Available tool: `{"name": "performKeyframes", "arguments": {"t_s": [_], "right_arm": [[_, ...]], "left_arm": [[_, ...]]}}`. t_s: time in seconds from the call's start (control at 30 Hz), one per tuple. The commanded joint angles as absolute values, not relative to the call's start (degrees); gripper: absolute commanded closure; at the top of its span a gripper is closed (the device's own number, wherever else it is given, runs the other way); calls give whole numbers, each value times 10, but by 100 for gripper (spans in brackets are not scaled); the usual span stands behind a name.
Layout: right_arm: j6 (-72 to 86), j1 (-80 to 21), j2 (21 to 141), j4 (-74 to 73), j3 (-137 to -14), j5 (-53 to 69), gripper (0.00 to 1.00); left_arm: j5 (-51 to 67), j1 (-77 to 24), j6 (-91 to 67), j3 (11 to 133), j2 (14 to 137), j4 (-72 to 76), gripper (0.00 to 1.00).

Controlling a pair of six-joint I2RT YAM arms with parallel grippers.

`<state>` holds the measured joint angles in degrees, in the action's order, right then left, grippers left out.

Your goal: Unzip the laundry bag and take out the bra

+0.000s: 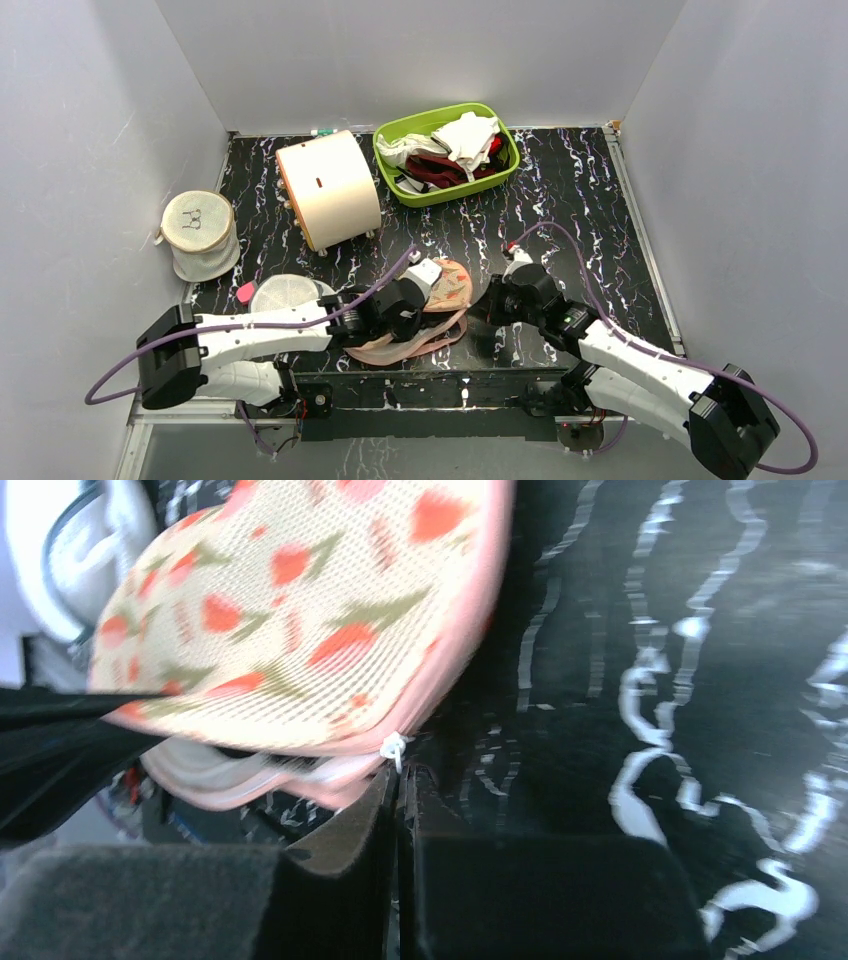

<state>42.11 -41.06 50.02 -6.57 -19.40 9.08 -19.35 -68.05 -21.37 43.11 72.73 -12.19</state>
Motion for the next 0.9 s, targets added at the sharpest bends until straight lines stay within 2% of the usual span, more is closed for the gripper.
{"name": "performKeyframes", "arguments": {"t_s": [0.0,0.2,0.23,0.43,0.57,0.73,0.87], "right_arm": [[403,-367,493,-132,-236,3,100],[368,-360,496,-123,-250,51,100],[365,-359,493,-116,-248,69,100],[367,-359,459,-101,-237,119,100],[369,-359,440,-104,-240,141,100],[367,-359,434,-133,-250,164,100],[382,-360,418,-122,-238,190,100]], "left_arm": [[-215,-680,-218,418,678,-139,100],[-170,-679,-194,426,694,-130,100],[-159,-679,-189,431,700,-129,97],[-94,-679,-174,473,734,-108,58],[-46,-679,-163,501,763,-71,45],[-46,-679,-143,558,839,-63,44],[-66,-679,-125,598,887,-74,49]]}}
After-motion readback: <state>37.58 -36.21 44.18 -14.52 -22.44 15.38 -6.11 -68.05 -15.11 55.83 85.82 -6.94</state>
